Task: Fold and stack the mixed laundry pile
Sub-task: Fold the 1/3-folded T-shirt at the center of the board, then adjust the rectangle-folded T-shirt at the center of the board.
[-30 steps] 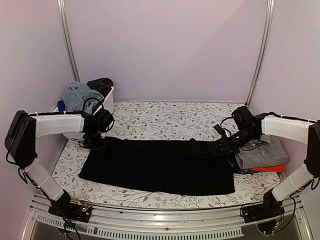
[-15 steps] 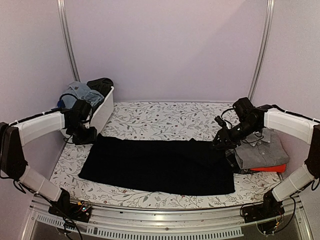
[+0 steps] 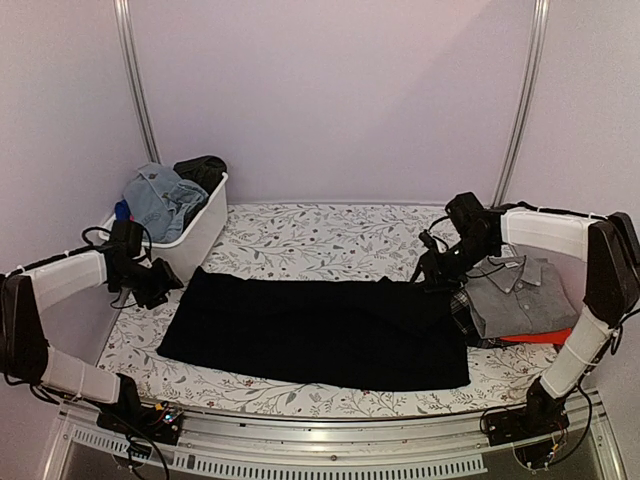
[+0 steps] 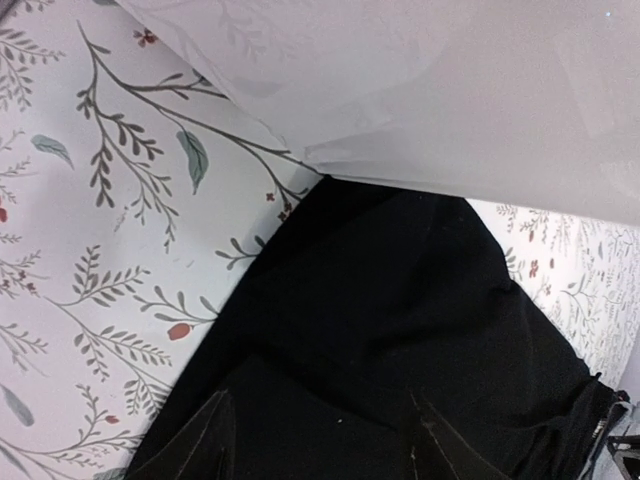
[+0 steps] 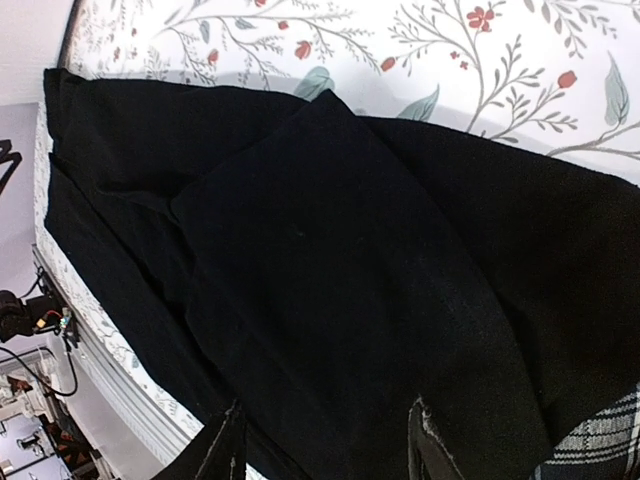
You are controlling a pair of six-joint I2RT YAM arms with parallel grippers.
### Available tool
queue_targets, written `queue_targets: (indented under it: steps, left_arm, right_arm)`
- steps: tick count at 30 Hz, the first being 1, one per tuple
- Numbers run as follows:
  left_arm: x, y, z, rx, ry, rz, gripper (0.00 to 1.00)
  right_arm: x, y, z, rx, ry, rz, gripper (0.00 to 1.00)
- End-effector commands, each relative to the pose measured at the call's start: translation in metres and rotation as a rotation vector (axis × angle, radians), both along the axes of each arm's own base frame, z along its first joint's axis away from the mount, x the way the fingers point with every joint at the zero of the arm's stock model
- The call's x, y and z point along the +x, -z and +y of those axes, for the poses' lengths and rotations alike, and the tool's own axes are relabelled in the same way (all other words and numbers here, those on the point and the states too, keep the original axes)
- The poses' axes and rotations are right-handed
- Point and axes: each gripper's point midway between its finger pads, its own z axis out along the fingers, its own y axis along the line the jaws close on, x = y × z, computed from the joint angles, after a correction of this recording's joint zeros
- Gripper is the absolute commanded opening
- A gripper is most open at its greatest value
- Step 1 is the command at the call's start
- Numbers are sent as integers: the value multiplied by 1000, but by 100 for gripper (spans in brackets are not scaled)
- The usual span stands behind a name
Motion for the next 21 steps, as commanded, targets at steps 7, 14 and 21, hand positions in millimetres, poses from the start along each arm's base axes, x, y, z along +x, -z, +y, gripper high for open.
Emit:
queue_targets:
  steps: [7,14,21]
  left_arm:
    - [13,-2,-21,-123,73,-45,54]
    - [20,-25,-21,-86,109,-107,55]
    - [18,-31,-22,-73,123,-121,55]
  right_arm:
    - [25,32,9,-121,-64,8,62]
    - [37,56,7,-217,-76,32,71]
    - [41,79,-2,-306,-80,71,74]
